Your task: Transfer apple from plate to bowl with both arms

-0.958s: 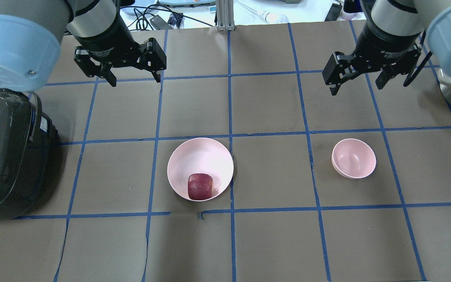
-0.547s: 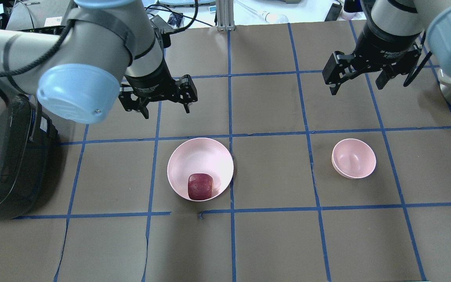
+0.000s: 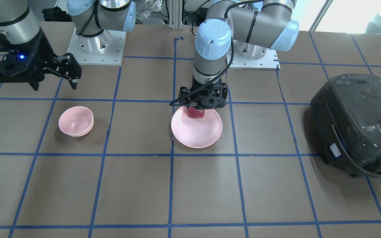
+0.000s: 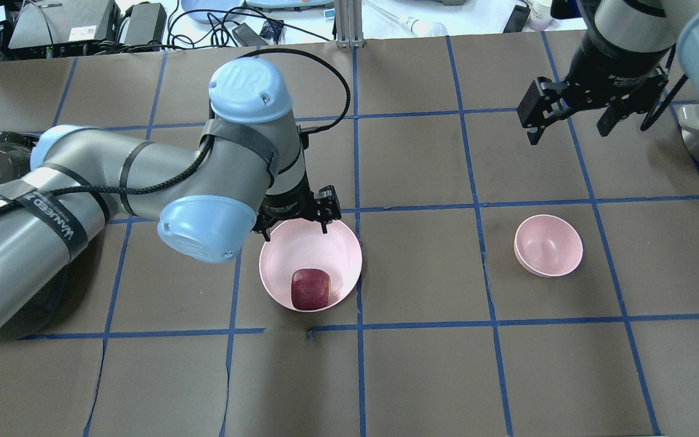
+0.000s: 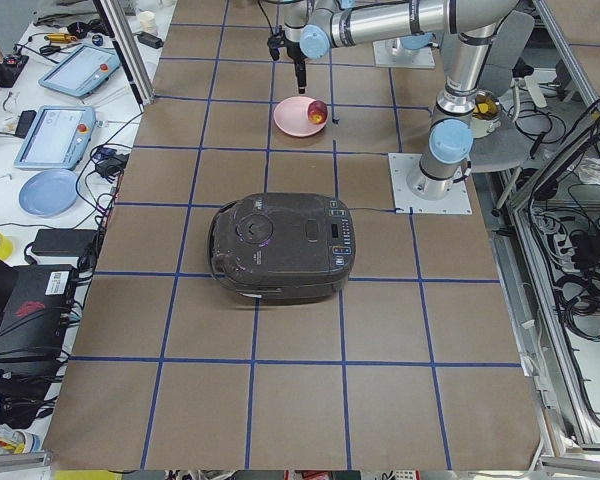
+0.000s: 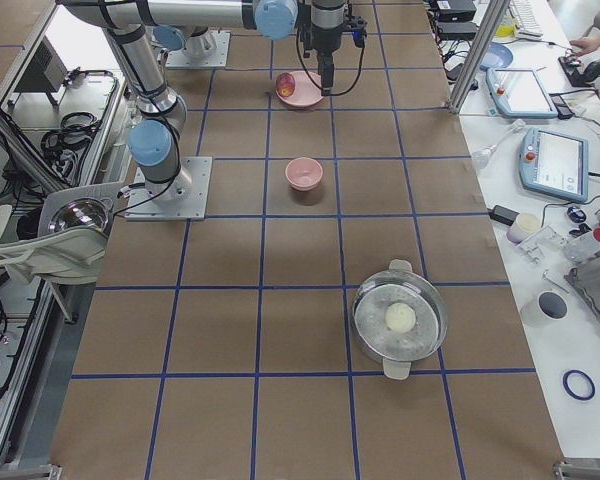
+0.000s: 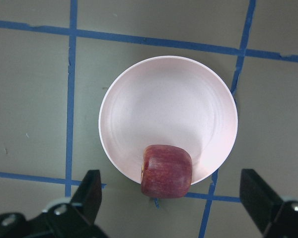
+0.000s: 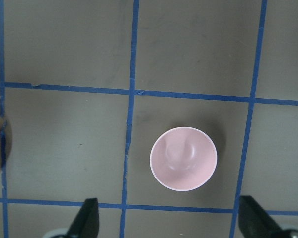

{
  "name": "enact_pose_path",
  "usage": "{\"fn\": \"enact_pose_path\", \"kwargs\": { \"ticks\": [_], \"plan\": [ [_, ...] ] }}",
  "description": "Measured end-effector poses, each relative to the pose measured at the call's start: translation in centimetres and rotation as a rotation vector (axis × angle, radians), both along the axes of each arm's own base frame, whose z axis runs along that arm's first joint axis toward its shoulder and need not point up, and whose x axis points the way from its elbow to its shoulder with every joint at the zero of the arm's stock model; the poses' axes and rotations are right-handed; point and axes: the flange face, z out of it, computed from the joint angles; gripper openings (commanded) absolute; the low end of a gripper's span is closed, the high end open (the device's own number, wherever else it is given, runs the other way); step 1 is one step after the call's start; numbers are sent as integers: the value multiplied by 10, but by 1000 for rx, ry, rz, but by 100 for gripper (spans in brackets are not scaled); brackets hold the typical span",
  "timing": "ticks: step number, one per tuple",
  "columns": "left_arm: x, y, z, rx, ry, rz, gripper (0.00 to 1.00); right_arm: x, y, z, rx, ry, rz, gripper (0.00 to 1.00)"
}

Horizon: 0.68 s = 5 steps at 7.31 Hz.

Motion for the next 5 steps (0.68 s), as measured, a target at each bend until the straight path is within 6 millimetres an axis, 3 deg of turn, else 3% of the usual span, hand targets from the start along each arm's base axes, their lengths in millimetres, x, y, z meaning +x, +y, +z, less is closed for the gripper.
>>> {"fn": "enact_pose_path", "kwargs": {
  "ticks": [2, 5],
  "plan": [
    [-7, 13, -40, 43, -11, -28, 100, -51, -18, -28, 56, -14, 28, 100],
    [-10, 23, -87, 128, -37, -42, 100, -118, -33, -114, 167, -64, 49, 100]
  ]
}}
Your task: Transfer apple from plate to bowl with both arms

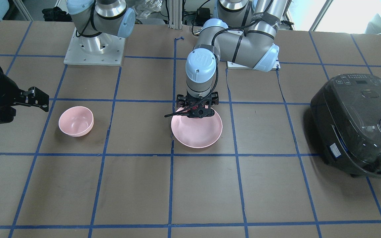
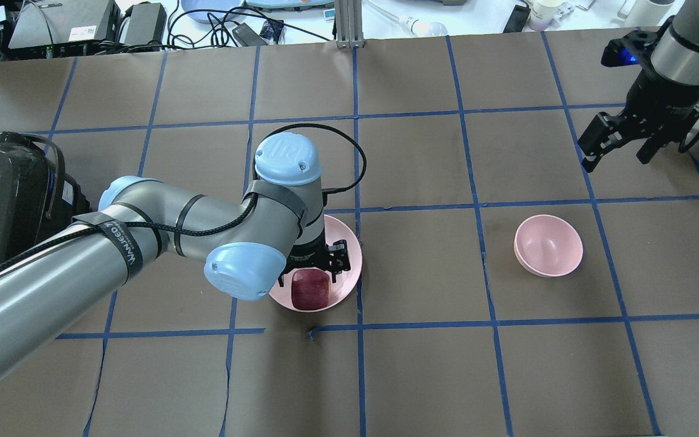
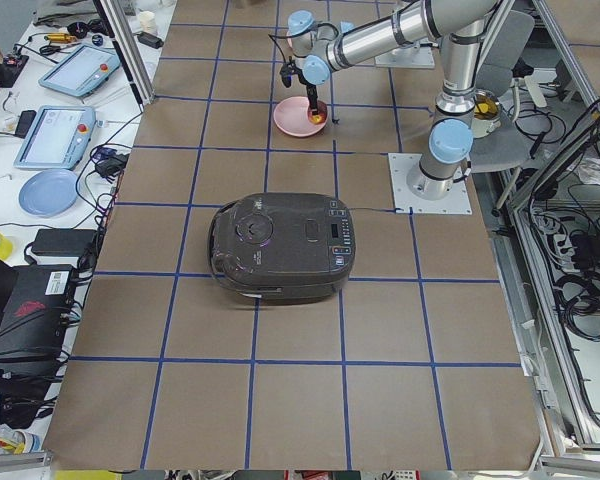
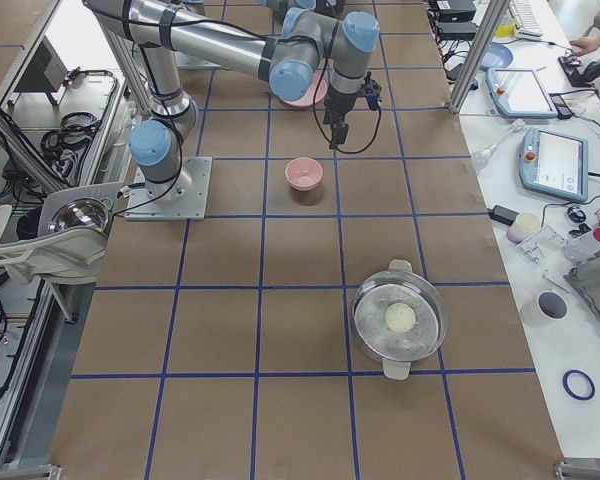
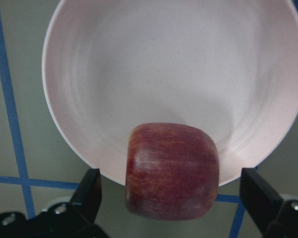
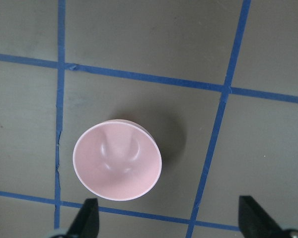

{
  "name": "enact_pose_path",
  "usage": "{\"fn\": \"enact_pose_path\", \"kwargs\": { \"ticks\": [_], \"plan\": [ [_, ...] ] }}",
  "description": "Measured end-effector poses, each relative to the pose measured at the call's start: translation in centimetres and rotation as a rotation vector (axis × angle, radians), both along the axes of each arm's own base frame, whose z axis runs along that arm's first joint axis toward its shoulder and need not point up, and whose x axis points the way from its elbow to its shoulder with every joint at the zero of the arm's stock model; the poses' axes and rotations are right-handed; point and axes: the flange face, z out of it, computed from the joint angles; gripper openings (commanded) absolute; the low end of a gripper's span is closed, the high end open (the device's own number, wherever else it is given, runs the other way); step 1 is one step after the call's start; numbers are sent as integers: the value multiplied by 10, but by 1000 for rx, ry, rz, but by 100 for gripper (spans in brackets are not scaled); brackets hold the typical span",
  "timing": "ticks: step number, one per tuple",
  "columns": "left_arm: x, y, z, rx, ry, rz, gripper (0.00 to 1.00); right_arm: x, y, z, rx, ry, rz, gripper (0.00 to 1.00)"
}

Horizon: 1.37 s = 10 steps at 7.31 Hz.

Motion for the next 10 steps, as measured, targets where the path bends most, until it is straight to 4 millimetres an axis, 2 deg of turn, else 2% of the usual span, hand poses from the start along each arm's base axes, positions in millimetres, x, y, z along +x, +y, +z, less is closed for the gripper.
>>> {"fn": "enact_pose_path", "kwargs": {
  "ticks": [1, 2, 3, 4, 5, 6, 8, 9, 10],
  "plan": [
    [-1, 1, -8, 14, 5, 0, 74, -7, 4, -26, 26, -11, -2, 100],
    [-4, 1, -13, 26, 21, 1, 41, -9, 11, -52, 48, -19, -5, 100],
    [-5, 1, -15, 31, 35, 3, 13, -8, 17, -80, 66, -25, -7, 100],
    [-6, 0, -16, 31, 42, 3, 0, -7, 21, -104, 73, -26, -11, 99],
    [-7, 0, -14, 27, 45, 1, 0, -7, 21, -124, 84, -29, -16, 80],
    [-7, -3, -8, 12, 50, -1, 0, -8, 21, -145, 110, -38, -23, 67],
    [-10, -26, 28, -64, 72, 5, 0, -7, 21, -172, 155, -57, -33, 12],
    [-13, -44, 52, -97, 81, 9, 0, -7, 21, -176, 163, -59, -34, 0],
    [-16, -58, 73, -116, 88, 12, 0, -8, 20, -176, 163, -57, -38, 0]
  ]
}}
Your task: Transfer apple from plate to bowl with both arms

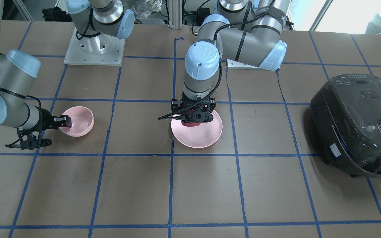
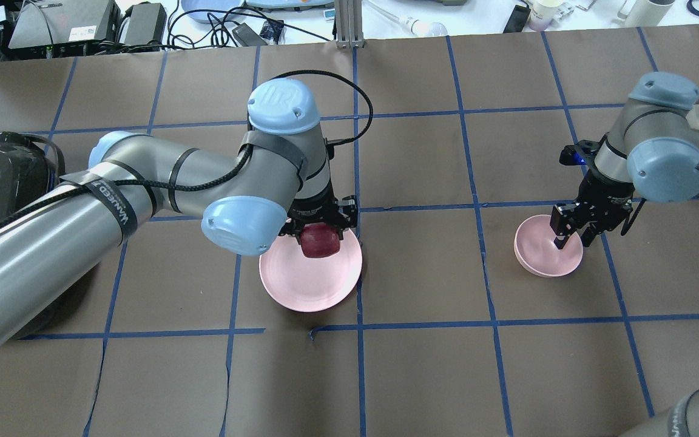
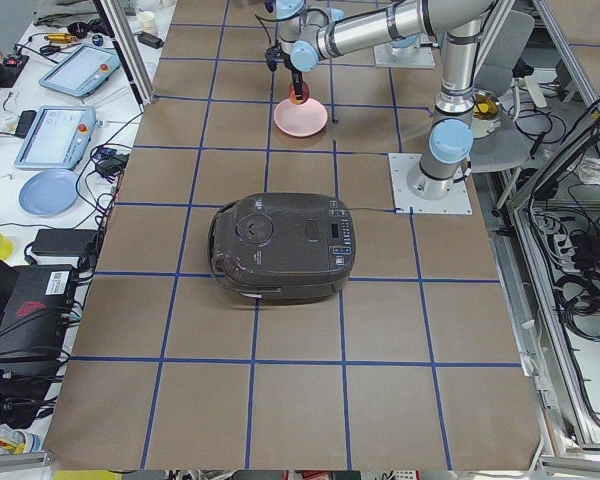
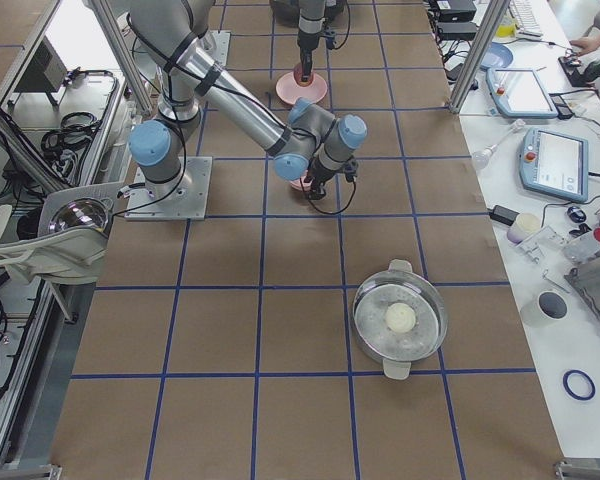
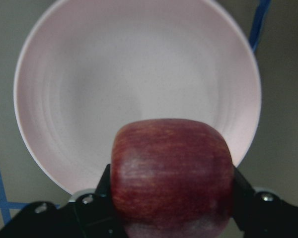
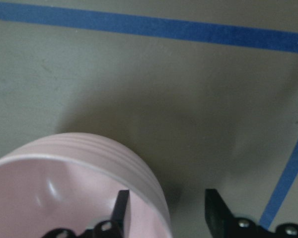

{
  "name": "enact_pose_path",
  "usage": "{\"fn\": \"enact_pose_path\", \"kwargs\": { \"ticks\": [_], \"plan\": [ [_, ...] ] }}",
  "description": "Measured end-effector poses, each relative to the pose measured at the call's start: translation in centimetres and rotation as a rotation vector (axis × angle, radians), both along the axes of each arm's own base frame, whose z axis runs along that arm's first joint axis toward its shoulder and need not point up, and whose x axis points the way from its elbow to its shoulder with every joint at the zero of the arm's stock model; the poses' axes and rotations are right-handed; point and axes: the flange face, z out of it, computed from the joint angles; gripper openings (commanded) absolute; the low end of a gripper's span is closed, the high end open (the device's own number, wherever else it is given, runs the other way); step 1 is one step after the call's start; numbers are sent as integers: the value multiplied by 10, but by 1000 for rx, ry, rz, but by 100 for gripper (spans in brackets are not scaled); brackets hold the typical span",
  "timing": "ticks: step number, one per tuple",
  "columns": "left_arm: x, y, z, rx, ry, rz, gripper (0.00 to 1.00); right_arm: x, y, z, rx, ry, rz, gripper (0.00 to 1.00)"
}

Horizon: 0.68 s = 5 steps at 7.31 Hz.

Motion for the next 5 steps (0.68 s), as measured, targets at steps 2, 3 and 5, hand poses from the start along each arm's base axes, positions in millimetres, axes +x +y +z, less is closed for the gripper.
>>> {"fn": "enact_pose_path", "kwargs": {
  "ticks": [2, 3, 5],
  "plan": [
    [-6, -21, 33, -44, 18, 4, 0, 0, -4, 12, -13, 12, -46, 0],
    [-8, -29, 46, -69, 26, 5, 0, 1, -9, 23, -32, 17, -87, 0],
    [-11, -40, 66, -95, 36, 8, 0, 23, -24, 50, -53, -8, -196, 0]
  ]
}}
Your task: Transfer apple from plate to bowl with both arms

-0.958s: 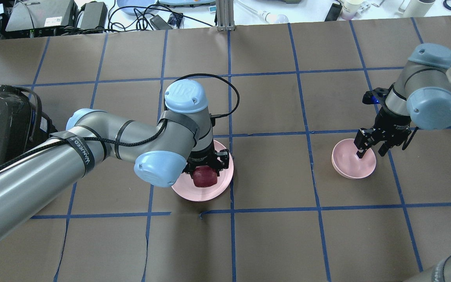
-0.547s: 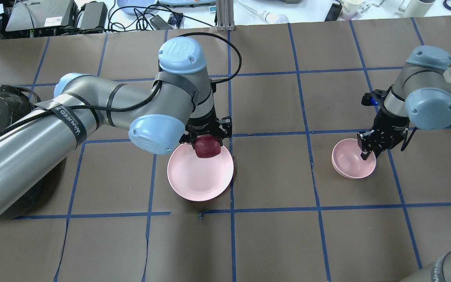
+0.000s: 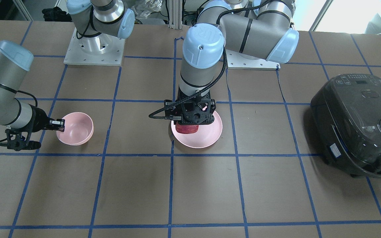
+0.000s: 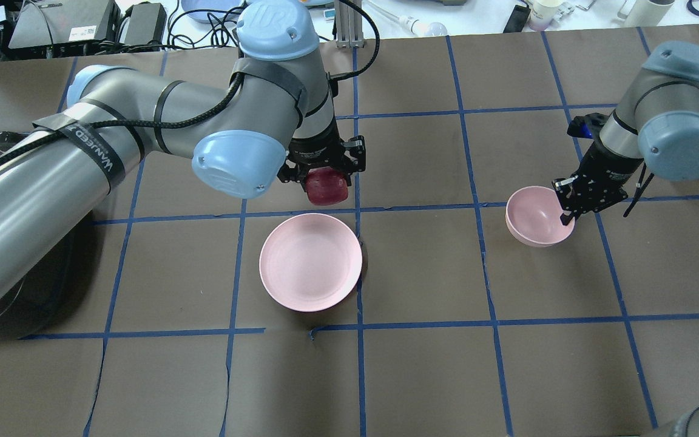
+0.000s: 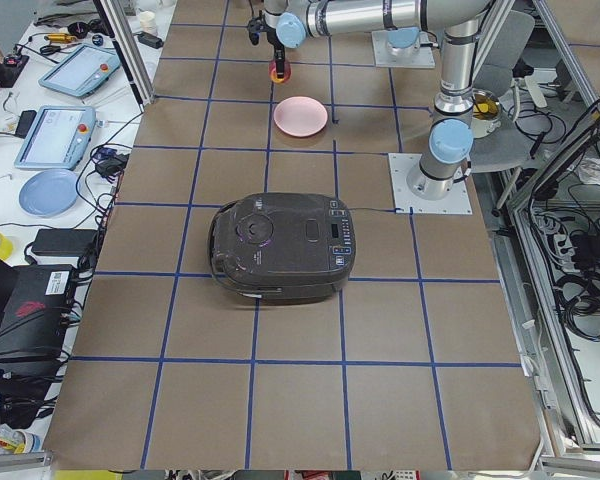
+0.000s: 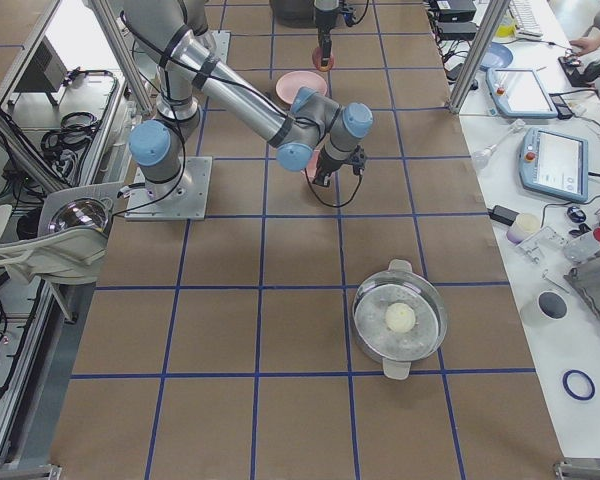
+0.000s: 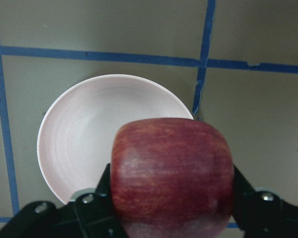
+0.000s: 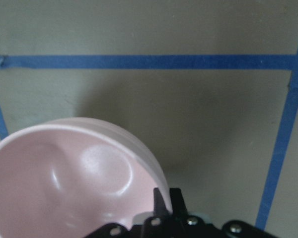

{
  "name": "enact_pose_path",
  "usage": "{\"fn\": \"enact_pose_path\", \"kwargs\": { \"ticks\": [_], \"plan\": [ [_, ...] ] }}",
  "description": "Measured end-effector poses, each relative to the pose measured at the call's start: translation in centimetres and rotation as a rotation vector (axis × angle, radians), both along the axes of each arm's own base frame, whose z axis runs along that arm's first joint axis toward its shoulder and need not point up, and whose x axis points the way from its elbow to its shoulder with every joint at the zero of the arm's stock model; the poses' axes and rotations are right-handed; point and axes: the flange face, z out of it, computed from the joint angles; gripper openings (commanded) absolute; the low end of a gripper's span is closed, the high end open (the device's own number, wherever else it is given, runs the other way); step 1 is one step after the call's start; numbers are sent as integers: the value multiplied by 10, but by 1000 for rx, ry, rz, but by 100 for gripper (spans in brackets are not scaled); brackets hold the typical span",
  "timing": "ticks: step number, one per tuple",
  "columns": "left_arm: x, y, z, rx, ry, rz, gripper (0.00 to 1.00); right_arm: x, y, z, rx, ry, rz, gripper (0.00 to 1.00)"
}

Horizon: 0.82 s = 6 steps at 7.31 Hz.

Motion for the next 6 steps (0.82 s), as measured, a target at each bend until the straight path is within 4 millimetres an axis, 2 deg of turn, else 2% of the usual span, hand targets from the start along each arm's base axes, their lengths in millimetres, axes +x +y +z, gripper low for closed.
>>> {"fn": "enact_pose_path", "kwargs": {
  "ticks": [1, 4, 6],
  "plan": [
    [-1, -1, 2, 0, -2, 6, 0, 31, -6, 8, -5, -15, -18, 0],
    [-11, 4, -1, 13, -3, 94, 0, 156, -3, 12, -53, 14, 15, 0],
    [-29, 13, -4, 20, 1, 164, 0, 203, 9, 0, -65, 6, 21, 0]
  ]
}}
